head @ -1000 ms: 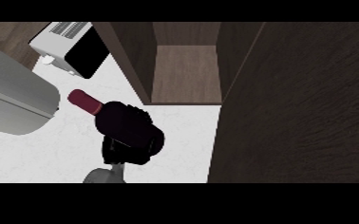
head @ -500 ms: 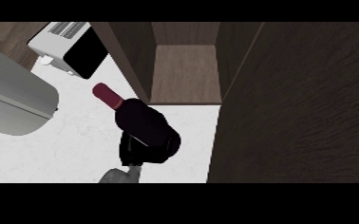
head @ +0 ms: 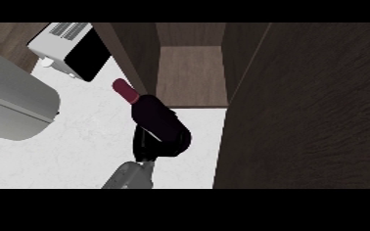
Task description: Pick up the wine, place it into the cabinet and close the cabinet
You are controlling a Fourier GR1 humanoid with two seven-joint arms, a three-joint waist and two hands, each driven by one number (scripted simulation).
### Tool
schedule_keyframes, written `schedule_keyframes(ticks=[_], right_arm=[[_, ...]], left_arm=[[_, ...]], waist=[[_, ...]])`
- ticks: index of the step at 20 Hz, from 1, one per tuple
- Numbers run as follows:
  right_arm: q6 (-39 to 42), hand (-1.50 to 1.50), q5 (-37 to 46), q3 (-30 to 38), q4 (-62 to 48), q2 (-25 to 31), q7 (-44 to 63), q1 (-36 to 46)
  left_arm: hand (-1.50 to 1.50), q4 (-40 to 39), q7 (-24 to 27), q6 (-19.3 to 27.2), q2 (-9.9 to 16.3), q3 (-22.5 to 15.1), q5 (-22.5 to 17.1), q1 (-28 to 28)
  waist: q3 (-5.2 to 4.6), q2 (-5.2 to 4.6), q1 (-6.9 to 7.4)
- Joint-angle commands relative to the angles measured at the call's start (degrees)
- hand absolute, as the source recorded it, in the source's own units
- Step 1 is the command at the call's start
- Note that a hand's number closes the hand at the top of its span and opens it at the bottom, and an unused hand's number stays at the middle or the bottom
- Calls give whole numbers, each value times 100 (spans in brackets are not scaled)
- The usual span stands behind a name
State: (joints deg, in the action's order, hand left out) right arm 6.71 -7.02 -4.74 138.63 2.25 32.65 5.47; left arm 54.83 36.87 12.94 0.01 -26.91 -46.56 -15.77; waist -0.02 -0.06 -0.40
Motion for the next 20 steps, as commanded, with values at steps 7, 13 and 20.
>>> schedule_keyframes(ticks=[7, 13, 20], right_arm=[[183, -150, -412, 237, 217, 108, -82, -235], [132, -150, -510, 222, 237, 60, 20, -222], [297, -150, -559, 434, -129, 99, -392, -253]], left_arm=[[150, -831, 548, 206, -1, -409, -832, -944], [150, -1524, 394, 370, -1, -207, -1211, -1902], [150, -2357, 671, 10, -1, 99, -1699, -2498]], waist=[[0, -1, -19], [-1, -9, -62], [-2, -34, -136]])
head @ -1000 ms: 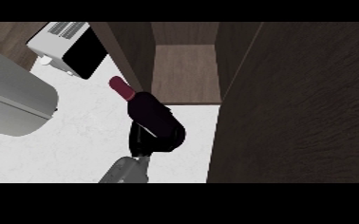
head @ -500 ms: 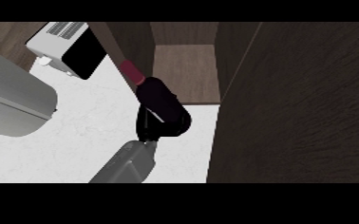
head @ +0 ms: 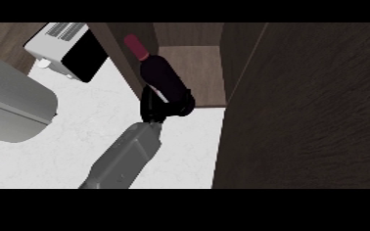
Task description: Pick up the wine, place it into the cabinet and close the cabinet
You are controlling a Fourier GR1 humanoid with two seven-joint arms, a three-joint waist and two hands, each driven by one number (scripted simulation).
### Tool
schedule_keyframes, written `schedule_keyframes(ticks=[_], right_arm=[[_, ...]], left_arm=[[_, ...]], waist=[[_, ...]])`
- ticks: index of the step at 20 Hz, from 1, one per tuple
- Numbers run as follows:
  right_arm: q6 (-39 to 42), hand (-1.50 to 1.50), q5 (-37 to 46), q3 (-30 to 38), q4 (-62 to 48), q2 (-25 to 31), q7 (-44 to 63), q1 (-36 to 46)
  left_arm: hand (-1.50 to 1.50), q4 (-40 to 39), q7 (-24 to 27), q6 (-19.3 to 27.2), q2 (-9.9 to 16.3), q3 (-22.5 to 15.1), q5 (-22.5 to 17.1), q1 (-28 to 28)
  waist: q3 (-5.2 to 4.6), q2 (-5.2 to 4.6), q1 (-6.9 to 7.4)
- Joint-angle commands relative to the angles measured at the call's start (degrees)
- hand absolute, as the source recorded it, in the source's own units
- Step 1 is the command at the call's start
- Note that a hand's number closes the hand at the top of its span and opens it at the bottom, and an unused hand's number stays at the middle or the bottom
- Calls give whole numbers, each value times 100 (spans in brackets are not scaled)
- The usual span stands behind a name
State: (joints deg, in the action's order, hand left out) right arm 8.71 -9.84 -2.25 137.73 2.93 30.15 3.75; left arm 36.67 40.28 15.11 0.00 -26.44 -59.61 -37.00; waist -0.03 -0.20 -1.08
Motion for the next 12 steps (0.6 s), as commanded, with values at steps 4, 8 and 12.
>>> schedule_keyframes(ticks=[4, 8, 12], right_arm=[[37, -150, -81, 16, -170, -44, -209, 40], [-132, -150, -237, 138, -137, 20, 166, 369], [-48, -150, 479, -510, -311, -251, -343, -2]], left_arm=[[150, -782, 105, -72, 0, 107, -354, -828], [150, -984, -71, 29, 0, 210, -429, -1291], [150, -1352, -298, 90, 0, 323, -526, -1717]], waist=[[0, -13, -36], [0, -9, -20], [0, -17, -34]])
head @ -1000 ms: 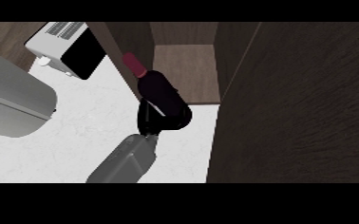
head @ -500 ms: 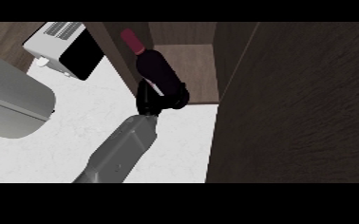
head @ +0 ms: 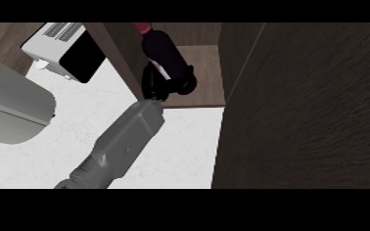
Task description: Pick up the wine, place it into the cabinet and close the cabinet
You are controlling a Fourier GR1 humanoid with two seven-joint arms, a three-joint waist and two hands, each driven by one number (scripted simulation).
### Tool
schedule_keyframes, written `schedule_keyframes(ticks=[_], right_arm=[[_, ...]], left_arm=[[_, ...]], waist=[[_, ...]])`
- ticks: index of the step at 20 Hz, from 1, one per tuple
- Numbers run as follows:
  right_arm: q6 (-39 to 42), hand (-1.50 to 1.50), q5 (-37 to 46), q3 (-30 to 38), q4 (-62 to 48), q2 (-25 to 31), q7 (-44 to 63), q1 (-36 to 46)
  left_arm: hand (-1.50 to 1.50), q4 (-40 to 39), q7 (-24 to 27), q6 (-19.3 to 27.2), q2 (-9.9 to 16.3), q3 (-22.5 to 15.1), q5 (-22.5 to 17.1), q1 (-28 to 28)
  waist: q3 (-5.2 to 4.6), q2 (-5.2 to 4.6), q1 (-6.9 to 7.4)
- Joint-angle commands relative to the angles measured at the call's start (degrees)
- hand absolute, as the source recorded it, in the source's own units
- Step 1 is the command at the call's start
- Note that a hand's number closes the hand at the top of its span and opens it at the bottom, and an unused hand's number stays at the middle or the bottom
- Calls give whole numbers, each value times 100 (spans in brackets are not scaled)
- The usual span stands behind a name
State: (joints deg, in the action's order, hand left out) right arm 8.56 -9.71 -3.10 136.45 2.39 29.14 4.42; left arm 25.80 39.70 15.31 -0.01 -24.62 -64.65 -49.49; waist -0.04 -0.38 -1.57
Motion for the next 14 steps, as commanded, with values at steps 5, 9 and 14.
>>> schedule_keyframes(ticks=[5, 9, 14], right_arm=[[-68, -150, 22, -73, 129, 43, 229, 138], [-83, -150, 210, -282, -130, -171, -142, 83], [367, -150, -220, 33, -376, 40, -590, -167]], left_arm=[[150, -1015, -437, -43, 1, 258, -32, -962], [150, -1345, -523, -183, 1, 278, -150, -1127], [150, -1181, -486, 74, 1, 112, -304, -1124]], waist=[[-1, -27, -75], [-3, -66, -170], [4, -91, -301]])
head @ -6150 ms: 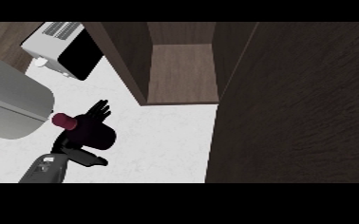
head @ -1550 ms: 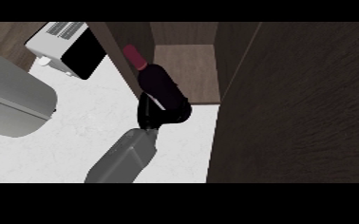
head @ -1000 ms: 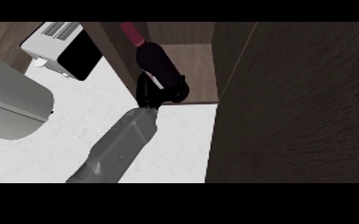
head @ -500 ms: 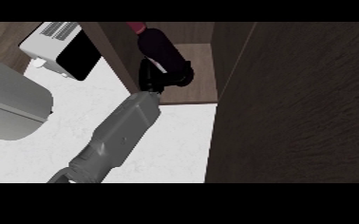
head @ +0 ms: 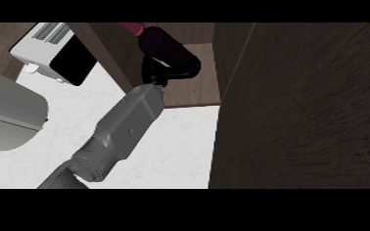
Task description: Pick up the wine, place it into the cabinet and close the cabinet
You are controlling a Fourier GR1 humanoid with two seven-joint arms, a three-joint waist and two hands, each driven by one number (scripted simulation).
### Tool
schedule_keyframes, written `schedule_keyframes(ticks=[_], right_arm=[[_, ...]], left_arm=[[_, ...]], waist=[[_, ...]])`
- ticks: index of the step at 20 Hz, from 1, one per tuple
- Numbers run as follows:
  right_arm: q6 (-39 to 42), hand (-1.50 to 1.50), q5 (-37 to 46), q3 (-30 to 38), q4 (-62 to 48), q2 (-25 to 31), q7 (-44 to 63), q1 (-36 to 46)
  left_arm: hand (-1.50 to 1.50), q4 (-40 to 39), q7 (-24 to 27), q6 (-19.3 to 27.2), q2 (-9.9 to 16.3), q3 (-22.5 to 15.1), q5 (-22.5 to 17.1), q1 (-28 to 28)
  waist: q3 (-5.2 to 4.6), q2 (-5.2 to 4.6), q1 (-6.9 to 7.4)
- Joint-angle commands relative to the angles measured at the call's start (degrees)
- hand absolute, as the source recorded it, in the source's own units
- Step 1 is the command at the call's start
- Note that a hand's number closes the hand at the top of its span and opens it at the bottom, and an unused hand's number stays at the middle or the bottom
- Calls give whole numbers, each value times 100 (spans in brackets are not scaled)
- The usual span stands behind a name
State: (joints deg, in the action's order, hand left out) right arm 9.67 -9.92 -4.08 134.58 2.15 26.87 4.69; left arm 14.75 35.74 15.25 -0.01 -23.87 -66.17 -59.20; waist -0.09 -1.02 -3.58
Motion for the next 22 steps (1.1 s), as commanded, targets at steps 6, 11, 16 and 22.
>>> schedule_keyframes(ticks=[6, 11, 16, 22], right_arm=[[-40, -150, 97, -251, 74, -87, 32, 158], [-141, -150, 309, -463, -125, -210, -53, 230], [13, -150, 173, -268, -364, -129, -212, 268], [43, -150, 165, -475, -416, -212, -247, 269]], left_arm=[[150, 257, 70, 338, 1, -211, -464, 3], [150, 129, 125, 60, 1, -363, -575, 245], [150, 341, 296, 129, 1, -732, -709, 485], [150, 811, 293, 758, 1, -962, -1232, 350]], waist=[[1, -19, -208], [-3, -65, -308], [-2, -82, -328], [-2, -83, -469]])
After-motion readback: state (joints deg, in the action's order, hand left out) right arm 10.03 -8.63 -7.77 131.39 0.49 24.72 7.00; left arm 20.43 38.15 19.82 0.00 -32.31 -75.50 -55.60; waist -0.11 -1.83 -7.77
